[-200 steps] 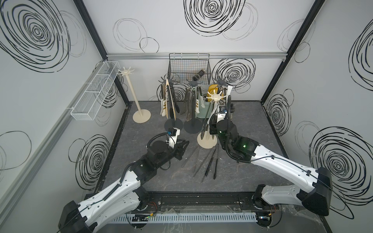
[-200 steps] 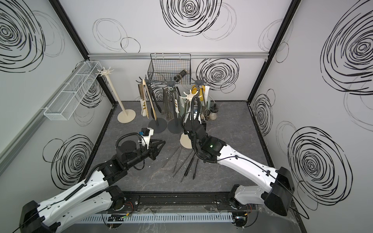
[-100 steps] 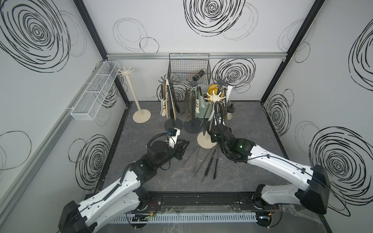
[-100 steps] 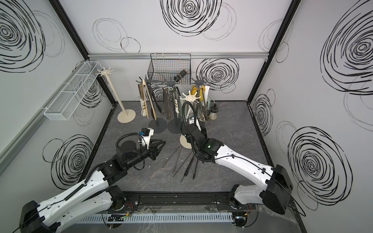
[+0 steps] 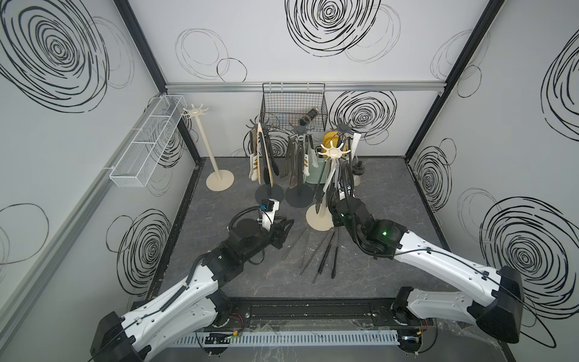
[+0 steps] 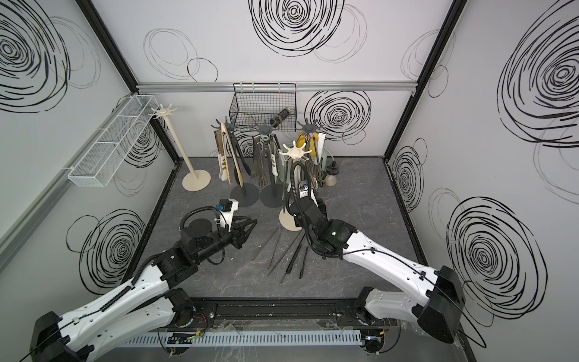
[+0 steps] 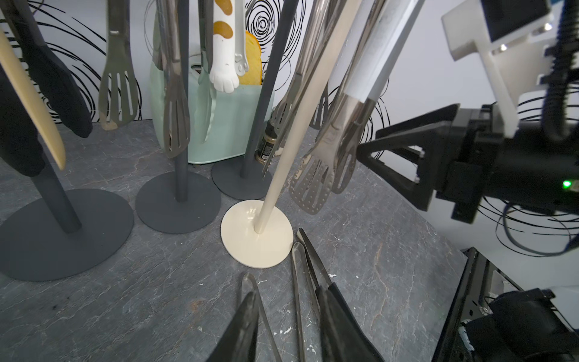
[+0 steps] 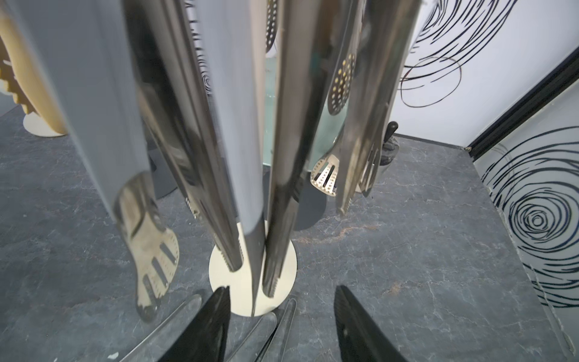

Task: Hang food tongs on kitchen utensil racks
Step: Hang the food tongs on the rack, then pick up the rack from the center of the board.

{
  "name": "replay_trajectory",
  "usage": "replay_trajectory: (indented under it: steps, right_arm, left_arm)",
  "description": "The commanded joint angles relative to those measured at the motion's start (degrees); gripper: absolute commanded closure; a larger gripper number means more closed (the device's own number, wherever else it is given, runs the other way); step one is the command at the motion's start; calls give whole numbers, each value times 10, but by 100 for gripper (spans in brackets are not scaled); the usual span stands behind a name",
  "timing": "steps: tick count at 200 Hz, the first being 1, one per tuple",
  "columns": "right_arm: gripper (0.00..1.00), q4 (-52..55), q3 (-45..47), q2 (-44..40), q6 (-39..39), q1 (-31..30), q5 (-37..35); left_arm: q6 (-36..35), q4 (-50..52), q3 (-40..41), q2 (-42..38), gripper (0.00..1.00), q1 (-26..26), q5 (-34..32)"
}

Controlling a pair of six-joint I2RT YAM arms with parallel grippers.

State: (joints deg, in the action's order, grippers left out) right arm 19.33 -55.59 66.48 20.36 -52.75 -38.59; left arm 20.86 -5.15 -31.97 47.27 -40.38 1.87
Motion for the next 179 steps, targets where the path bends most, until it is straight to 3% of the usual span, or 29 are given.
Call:
replay_trajectory:
  steps: [1,38,77,107,140,179]
  right_arm:
    - [42,11,31,-45,4,2,45]
    - [38,27,69,-108,-5,35,111]
    - [37,-11,99,-151,-34,131,236]
    - [36,-46,112,-167,-58,226,356]
    - [34,-85,144,-180,-65,311,458]
    - [33,-100,177,-195,-65,362,518]
  left_arm:
    - [18,16,-20,-2,64,3,-48]
    - [65,108,-56,-6,61,45,-169]
    - [63,102,-85,16,60,203,-143]
    - [19,66,-131,71,58,302,-144]
    - [-61,-12,-182,158,44,362,-169]
    - [-95,-98,-266,304,29,448,-122]
